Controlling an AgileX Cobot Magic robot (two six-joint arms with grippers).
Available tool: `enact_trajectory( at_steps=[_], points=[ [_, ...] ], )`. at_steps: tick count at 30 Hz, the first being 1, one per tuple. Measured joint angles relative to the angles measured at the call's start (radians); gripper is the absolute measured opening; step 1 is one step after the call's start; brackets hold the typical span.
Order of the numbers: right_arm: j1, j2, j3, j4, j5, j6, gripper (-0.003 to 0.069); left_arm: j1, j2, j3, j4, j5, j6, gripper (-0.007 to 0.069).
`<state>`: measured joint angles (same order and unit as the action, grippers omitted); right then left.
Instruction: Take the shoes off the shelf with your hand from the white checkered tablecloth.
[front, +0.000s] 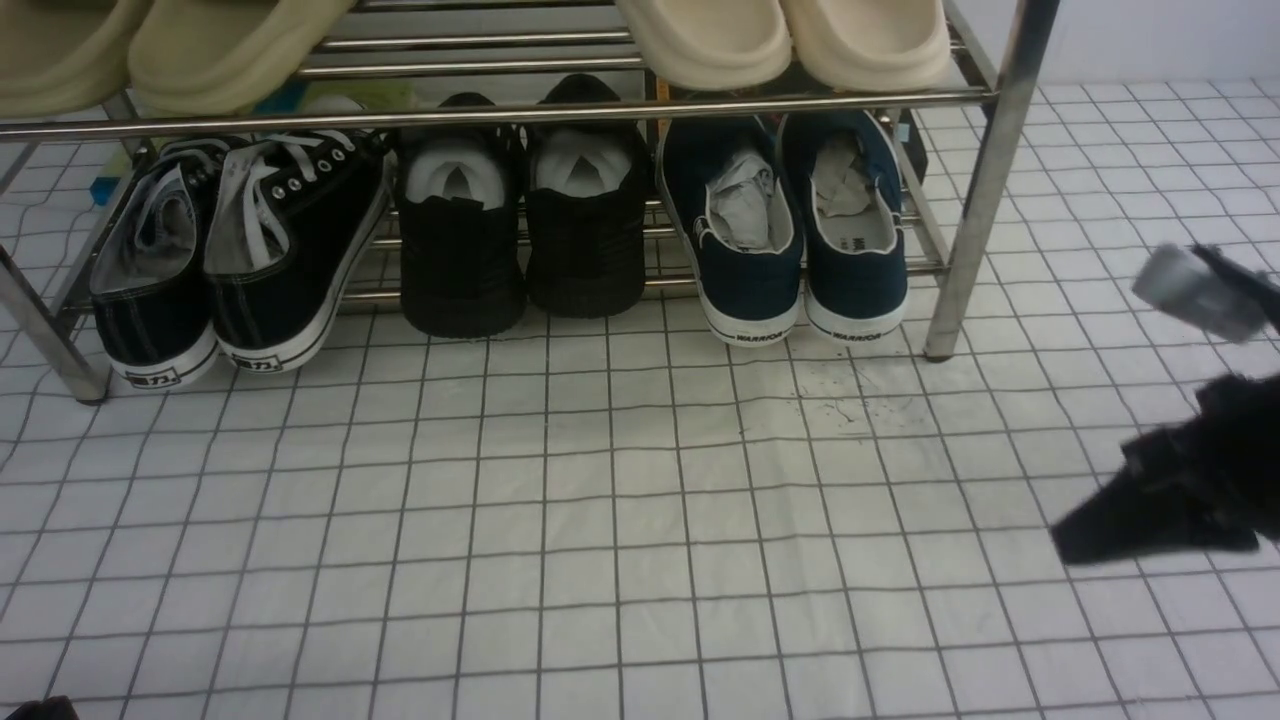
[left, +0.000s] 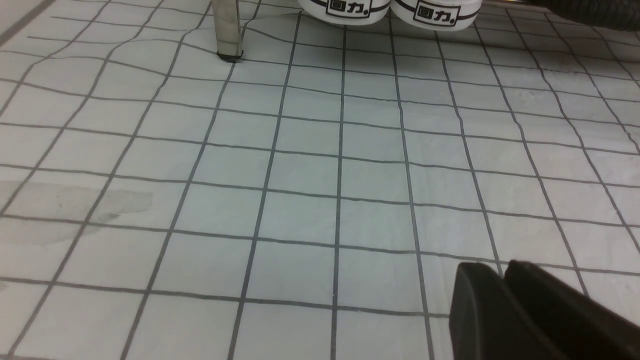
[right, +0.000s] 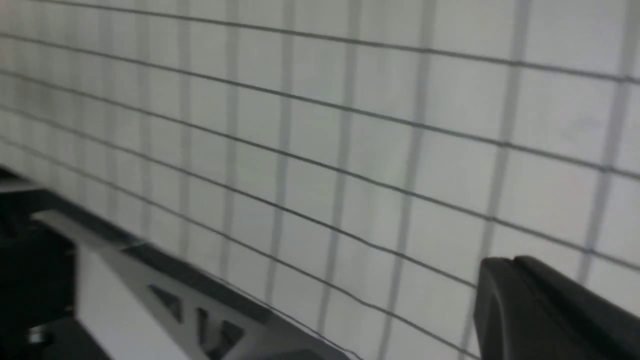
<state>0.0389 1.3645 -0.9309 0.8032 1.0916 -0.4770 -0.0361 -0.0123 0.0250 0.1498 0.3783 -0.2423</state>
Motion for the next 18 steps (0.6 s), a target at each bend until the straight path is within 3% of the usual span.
enact_trajectory(
  at_steps=[5, 11, 12, 13, 18],
  points=[
    [0.076, 0.115, -0.208, -0.024, -0.014, 0.033, 0.0006, 0.0, 0.0, 0.0, 0.0, 0.0, 0.0, 0.0092],
    [0.256, 0.238, -0.493, -0.307, -0.037, 0.246, 0.0018, 0.0, 0.0, 0.0, 0.0, 0.0, 0.0, 0.0092],
    [0.315, 0.291, -0.582, -0.403, -0.034, 0.32, 0.0031, 0.0, 0.0, 0.0, 0.0, 0.0, 0.0, 0.0092],
    [0.315, 0.297, -0.592, -0.414, -0.034, 0.328, 0.0033, 0.0, 0.0, 0.0, 0.0, 0.0, 0.0, 0.0092],
    [0.463, 0.473, -0.859, -0.648, -0.031, 0.487, 0.0134, 0.0, 0.0, 0.0, 0.0, 0.0, 0.0, 0.0092]
  ],
)
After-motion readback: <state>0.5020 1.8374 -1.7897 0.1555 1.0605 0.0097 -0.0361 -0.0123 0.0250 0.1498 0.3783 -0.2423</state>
